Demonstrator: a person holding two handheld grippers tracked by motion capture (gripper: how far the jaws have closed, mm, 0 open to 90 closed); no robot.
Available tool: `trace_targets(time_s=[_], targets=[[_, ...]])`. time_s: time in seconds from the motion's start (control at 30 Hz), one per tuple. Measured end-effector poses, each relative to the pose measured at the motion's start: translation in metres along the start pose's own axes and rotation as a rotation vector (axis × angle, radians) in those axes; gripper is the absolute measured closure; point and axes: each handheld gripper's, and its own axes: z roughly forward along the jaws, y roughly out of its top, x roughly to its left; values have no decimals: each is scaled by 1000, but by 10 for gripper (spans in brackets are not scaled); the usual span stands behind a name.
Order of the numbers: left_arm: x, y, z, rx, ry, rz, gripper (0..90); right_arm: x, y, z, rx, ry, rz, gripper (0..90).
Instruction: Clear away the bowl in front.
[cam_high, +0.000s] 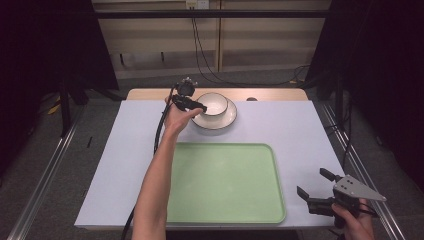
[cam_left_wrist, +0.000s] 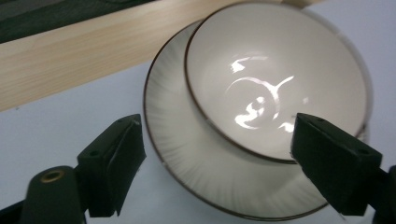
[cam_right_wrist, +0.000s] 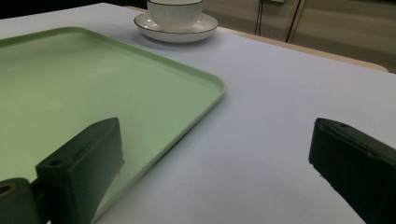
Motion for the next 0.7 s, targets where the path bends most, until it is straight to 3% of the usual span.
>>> trace_targets(time_s=[0.07, 0.27, 0.33, 0.4, 0.53, 0.6, 0.7], targets=[[0, 2, 5, 8, -2, -23, 227, 0, 0, 0, 2, 3, 1, 25], [1, 10, 13, 19, -10, -25, 280, 0, 0, 0, -2, 15, -1, 25], [1, 13, 16, 39, -30, -19, 396, 0, 0, 1, 2, 13, -2, 25], [1, 14, 19, 52, -6, -19, 424, 0, 0, 1, 0, 18, 0, 25], [4, 12, 24, 82, 4, -59, 492, 1, 0, 3, -1, 21, -7, 25], [6, 12, 26, 77, -25, -90, 531, 0, 0, 2, -1, 18, -11, 25], [5, 14, 32, 106, -37, -95, 554, 1, 0, 1, -2, 22, -9, 25]])
